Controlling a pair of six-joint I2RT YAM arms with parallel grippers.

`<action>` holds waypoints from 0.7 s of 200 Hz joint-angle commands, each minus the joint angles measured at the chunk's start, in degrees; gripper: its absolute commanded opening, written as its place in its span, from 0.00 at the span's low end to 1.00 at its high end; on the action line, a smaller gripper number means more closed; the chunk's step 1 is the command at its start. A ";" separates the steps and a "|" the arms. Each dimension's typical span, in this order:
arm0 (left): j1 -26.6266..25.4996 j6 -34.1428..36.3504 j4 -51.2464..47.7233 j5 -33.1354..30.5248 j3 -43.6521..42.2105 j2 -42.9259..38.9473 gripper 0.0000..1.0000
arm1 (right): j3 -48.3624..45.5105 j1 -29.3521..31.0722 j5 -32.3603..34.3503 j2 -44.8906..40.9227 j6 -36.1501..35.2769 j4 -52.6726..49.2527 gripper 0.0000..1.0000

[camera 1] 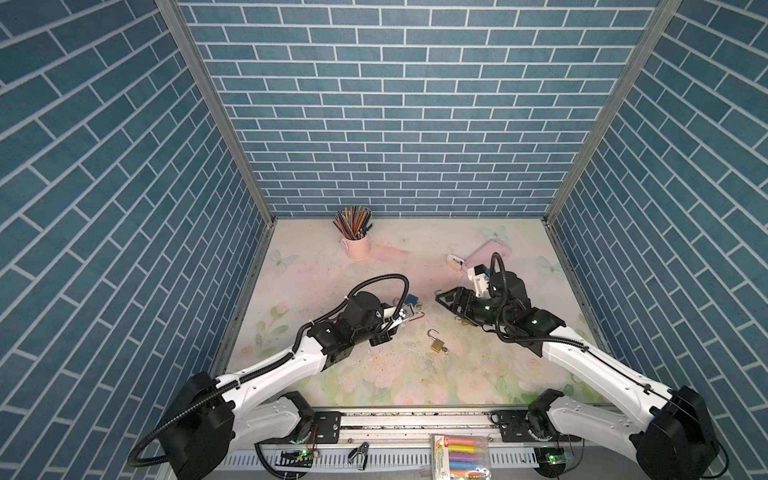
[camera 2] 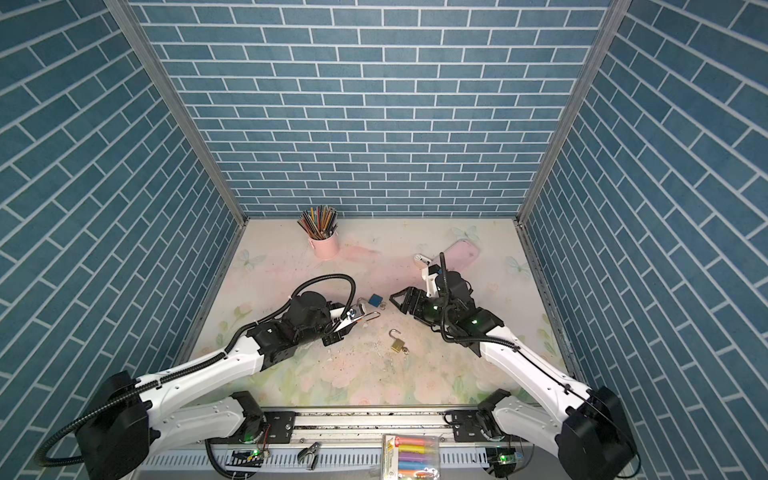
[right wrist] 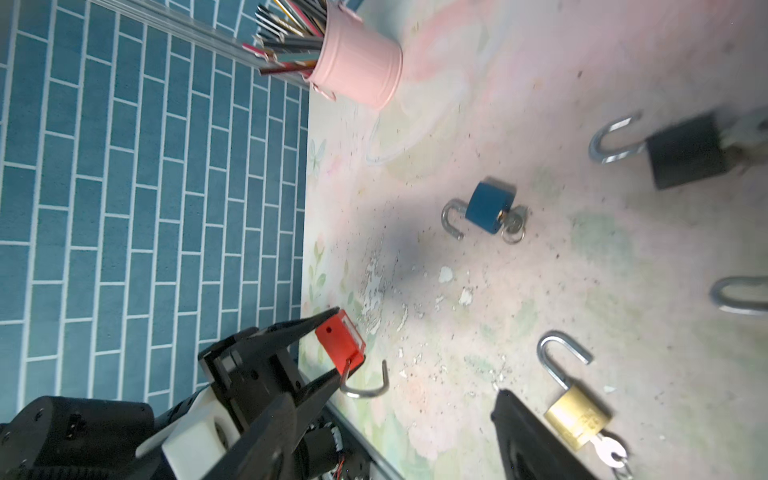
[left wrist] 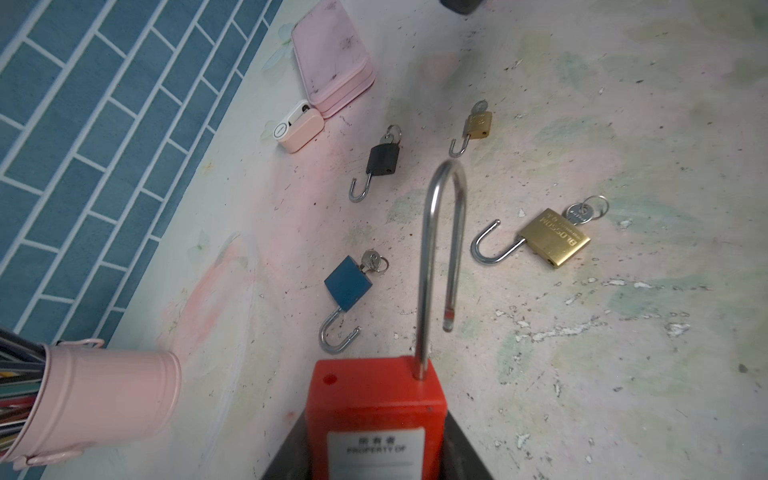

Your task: Lock with the key

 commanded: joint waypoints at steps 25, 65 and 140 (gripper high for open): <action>-0.75 -2.07 1.90 -5.46 2.43 1.62 0.11 | -1.74 0.25 -10.96 4.75 9.47 8.74 0.68; -1.38 -2.47 2.05 -5.94 2.53 2.66 0.11 | -1.86 0.99 -11.42 6.83 12.06 13.98 0.66; -2.01 -2.74 2.58 -5.50 2.70 4.07 0.11 | -1.66 2.90 -13.12 12.94 15.26 22.47 0.56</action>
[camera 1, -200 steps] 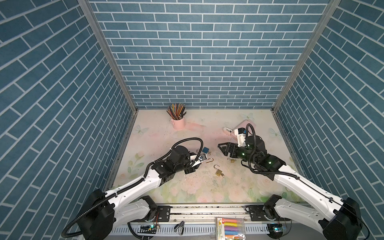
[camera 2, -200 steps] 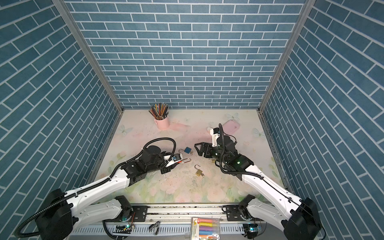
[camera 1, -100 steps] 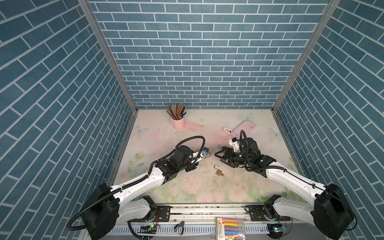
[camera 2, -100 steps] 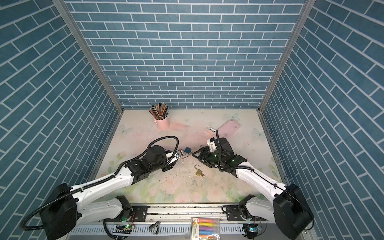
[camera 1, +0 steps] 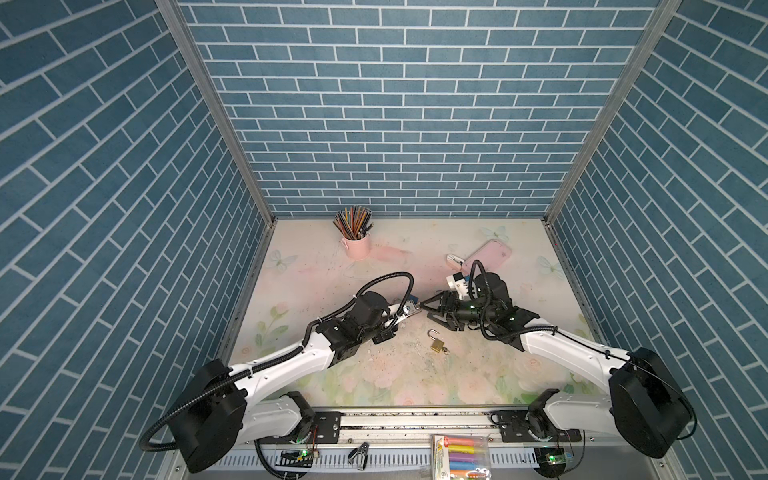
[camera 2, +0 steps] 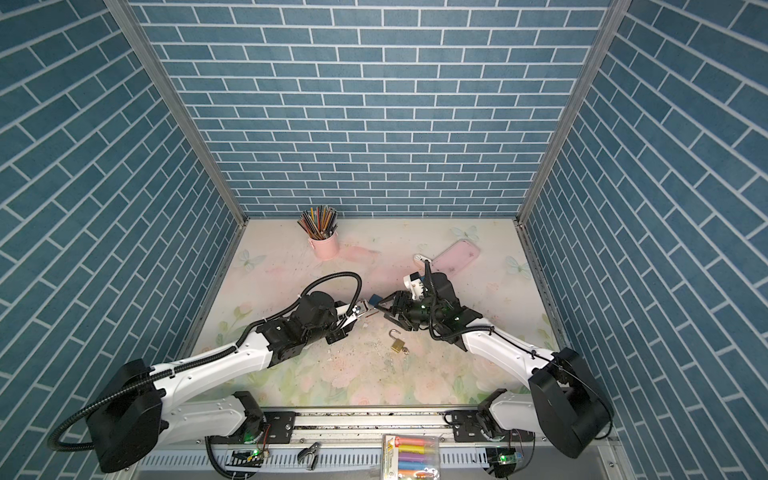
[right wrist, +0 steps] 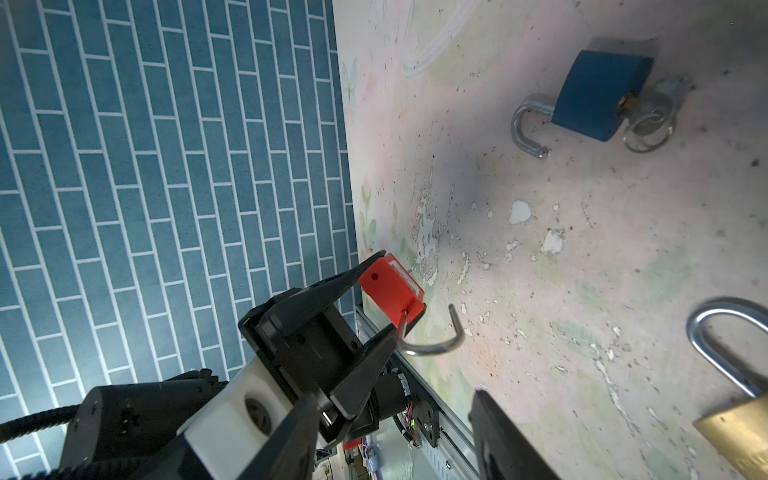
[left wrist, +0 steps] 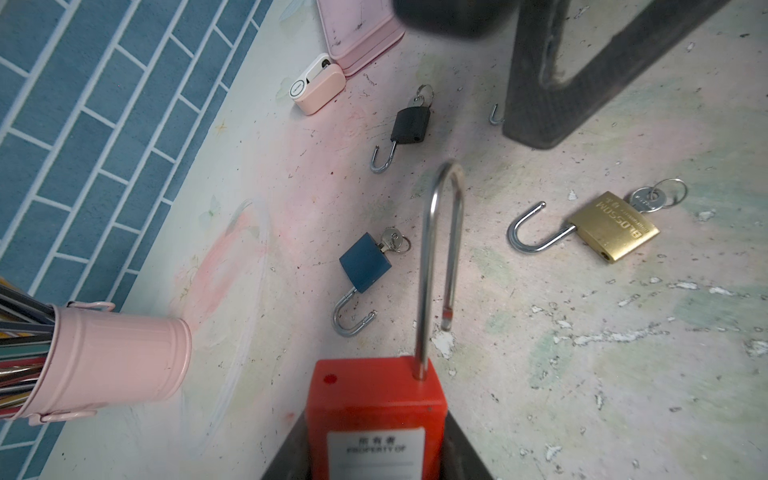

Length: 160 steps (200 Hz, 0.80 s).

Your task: Lock with the key

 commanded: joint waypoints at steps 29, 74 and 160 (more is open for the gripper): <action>-0.77 0.23 2.21 0.64 1.48 0.55 0.11 | 0.04 1.11 -1.20 3.05 3.28 5.88 0.46; -1.00 0.50 2.31 0.84 1.35 0.48 0.11 | 1.63 1.10 -0.53 4.10 0.53 3.77 0.29; -1.09 0.89 1.60 5.70 1.48 0.25 0.08 | 8.02 1.12 5.82 3.54 -19.78 -11.20 0.00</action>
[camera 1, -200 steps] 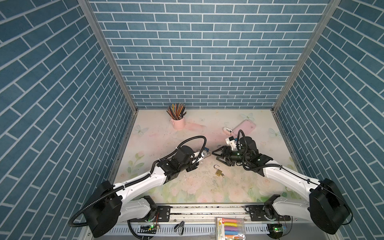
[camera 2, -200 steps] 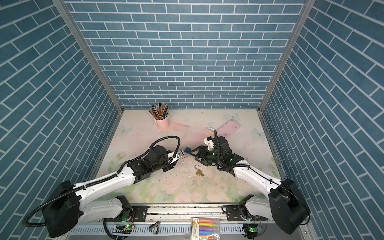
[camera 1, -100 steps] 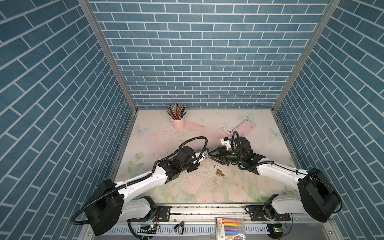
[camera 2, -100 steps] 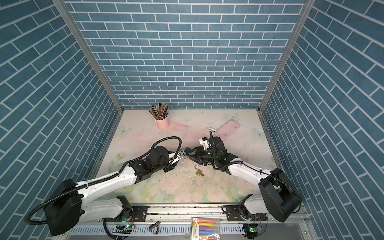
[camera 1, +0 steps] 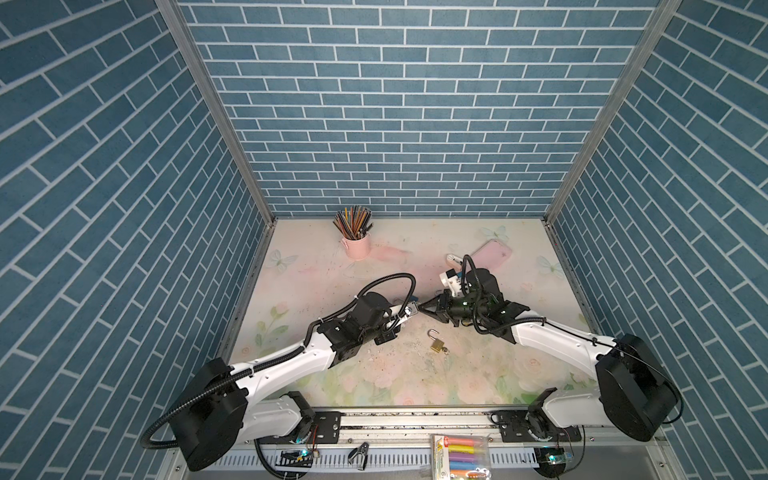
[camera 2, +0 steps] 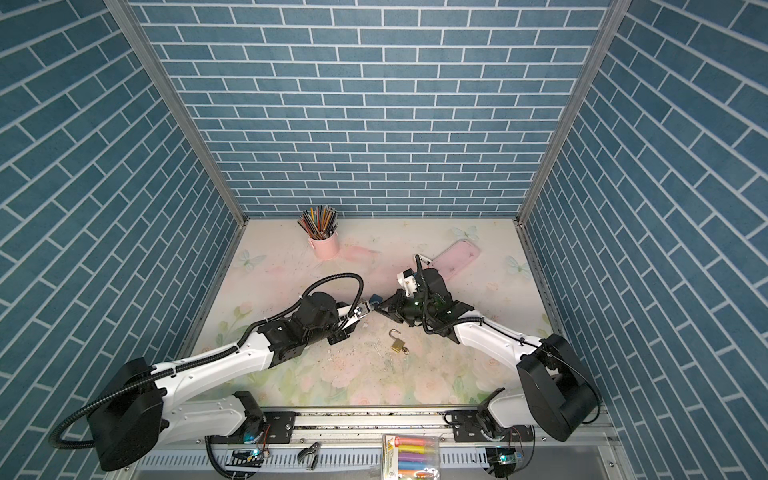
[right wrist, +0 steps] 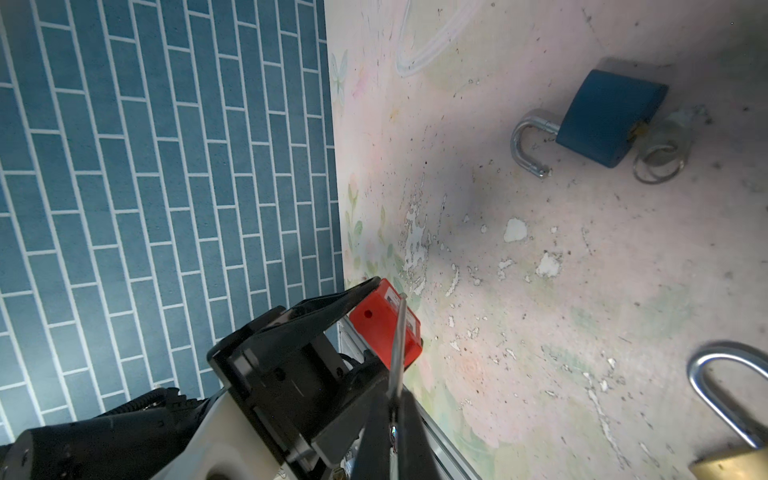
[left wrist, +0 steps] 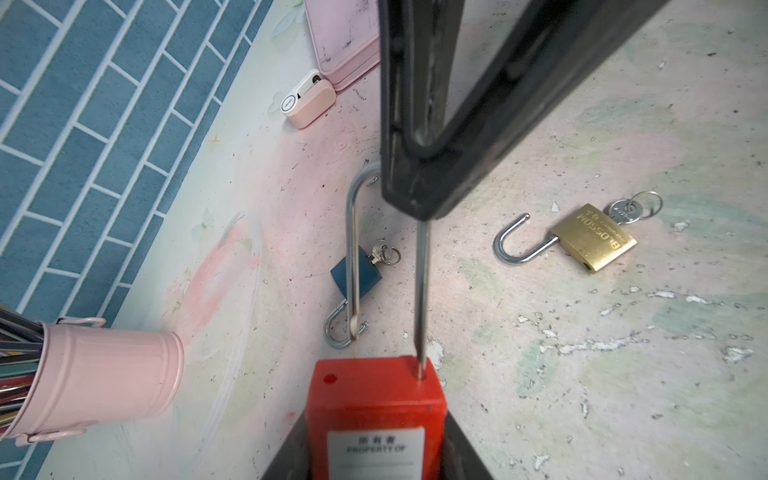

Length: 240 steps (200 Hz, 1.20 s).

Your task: Lock with the key

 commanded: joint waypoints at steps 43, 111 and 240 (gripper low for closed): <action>-0.39 0.20 1.50 7.31 1.04 -0.89 0.08 | 0.91 0.36 3.66 -3.01 -23.85 -2.98 0.00; -0.40 -0.19 4.24 9.76 -0.28 -2.91 0.08 | -6.55 0.28 0.64 -9.40 -31.00 6.60 0.00; -3.23 -0.84 12.34 9.89 1.66 -1.27 0.08 | -8.75 1.27 -6.74 -3.44 -27.78 10.21 0.00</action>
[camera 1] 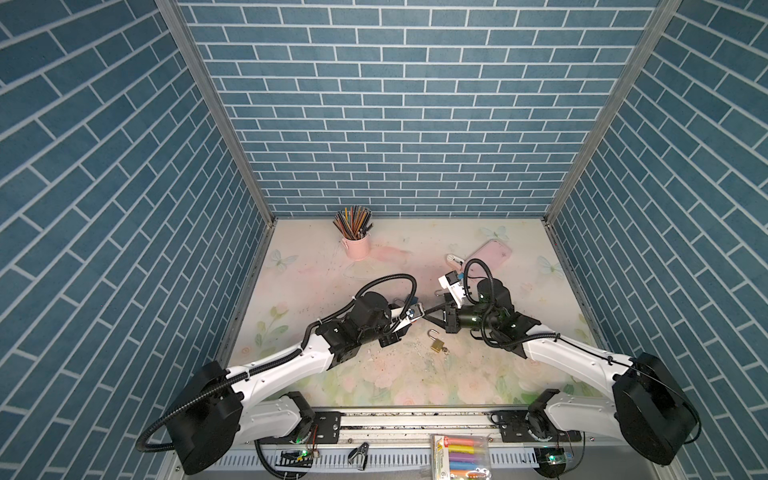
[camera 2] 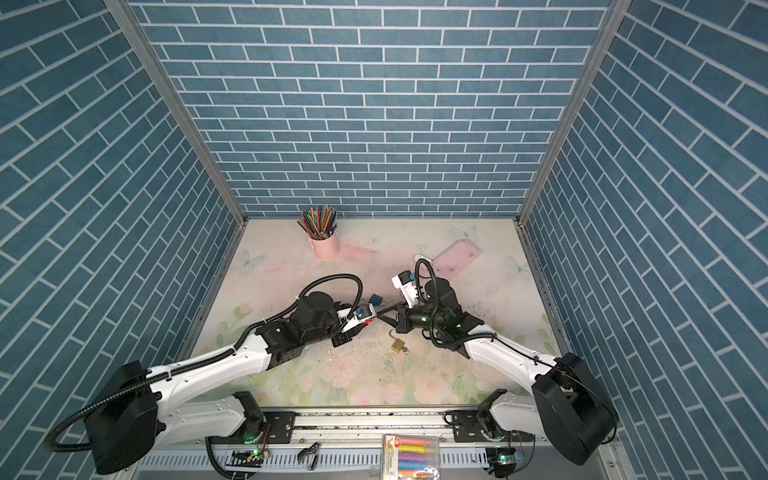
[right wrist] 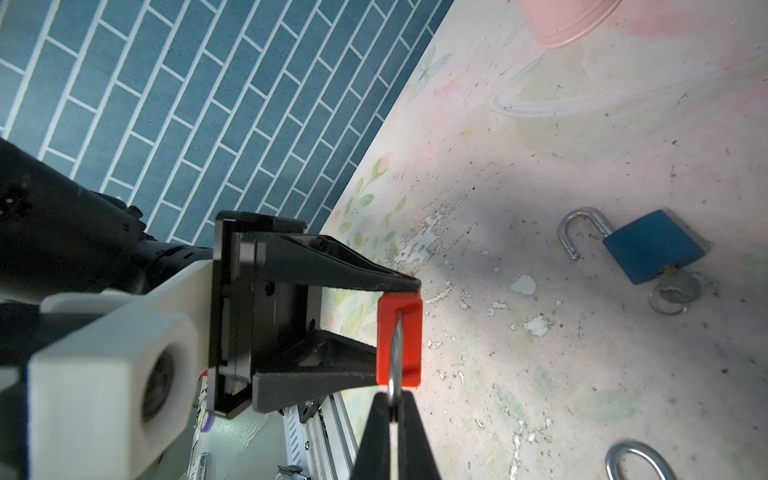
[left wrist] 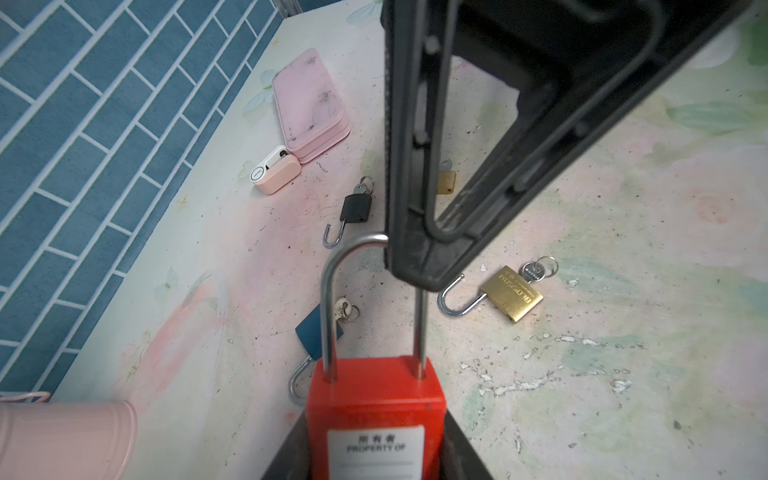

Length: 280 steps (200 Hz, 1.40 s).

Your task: Lock with the key

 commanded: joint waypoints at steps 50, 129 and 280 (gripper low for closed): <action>-2.71 -1.72 15.12 1.15 0.30 -0.82 0.08 | 0.59 1.52 -1.36 3.05 0.03 -1.36 0.02; -2.77 -13.93 16.23 -4.10 -6.76 -3.77 0.07 | 6.28 -1.78 7.47 -7.25 -2.96 -14.97 0.21; -0.46 -56.43 25.20 -10.12 -2.68 -3.23 0.00 | -6.44 -2.76 12.06 -25.58 -5.99 5.57 0.54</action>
